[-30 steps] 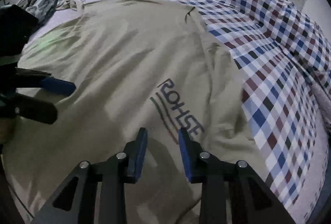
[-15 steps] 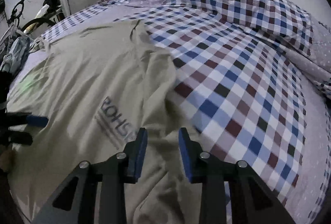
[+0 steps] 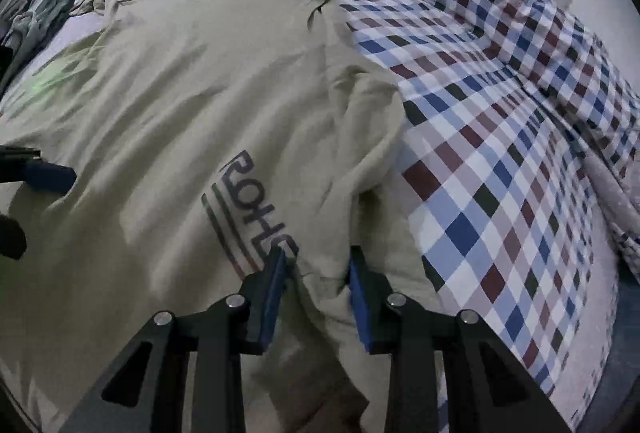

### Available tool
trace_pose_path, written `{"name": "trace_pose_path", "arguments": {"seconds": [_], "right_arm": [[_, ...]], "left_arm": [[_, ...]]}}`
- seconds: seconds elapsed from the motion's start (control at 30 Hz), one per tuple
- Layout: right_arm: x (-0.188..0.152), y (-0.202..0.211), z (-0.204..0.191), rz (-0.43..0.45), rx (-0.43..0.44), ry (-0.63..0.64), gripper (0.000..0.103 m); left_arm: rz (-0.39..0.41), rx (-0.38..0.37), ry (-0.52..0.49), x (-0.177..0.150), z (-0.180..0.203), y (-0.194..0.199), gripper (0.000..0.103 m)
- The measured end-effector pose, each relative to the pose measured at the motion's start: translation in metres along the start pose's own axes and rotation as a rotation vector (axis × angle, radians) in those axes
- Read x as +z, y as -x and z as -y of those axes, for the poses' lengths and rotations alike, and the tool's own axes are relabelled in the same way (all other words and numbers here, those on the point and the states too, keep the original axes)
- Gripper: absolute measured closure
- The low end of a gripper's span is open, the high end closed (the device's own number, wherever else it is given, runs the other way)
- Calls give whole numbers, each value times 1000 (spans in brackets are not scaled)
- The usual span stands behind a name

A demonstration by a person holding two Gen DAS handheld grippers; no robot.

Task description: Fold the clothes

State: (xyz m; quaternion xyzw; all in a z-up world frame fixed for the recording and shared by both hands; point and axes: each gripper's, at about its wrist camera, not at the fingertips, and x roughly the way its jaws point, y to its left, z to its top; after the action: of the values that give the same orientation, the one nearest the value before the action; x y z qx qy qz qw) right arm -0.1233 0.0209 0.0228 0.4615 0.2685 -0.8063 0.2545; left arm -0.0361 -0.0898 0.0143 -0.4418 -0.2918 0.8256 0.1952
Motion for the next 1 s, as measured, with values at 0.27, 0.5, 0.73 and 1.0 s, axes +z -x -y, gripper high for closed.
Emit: {"name": "trace_pose_path", "arguments": {"seconds": [0.27, 0.5, 0.73, 1.0], "right_arm": [[-6, 23, 19, 16, 43, -62, 90], [1, 40, 57, 18, -70, -158, 96], [10, 31, 133, -82, -228, -307, 96], [1, 2, 155, -290, -313, -358, 91]], "left_arm": [[0, -11, 15, 1, -2, 0, 17], [3, -16, 23, 2, -3, -1, 17], [8, -15, 25, 1, -2, -2, 17], [5, -35, 38, 1, -3, -2, 17]]}}
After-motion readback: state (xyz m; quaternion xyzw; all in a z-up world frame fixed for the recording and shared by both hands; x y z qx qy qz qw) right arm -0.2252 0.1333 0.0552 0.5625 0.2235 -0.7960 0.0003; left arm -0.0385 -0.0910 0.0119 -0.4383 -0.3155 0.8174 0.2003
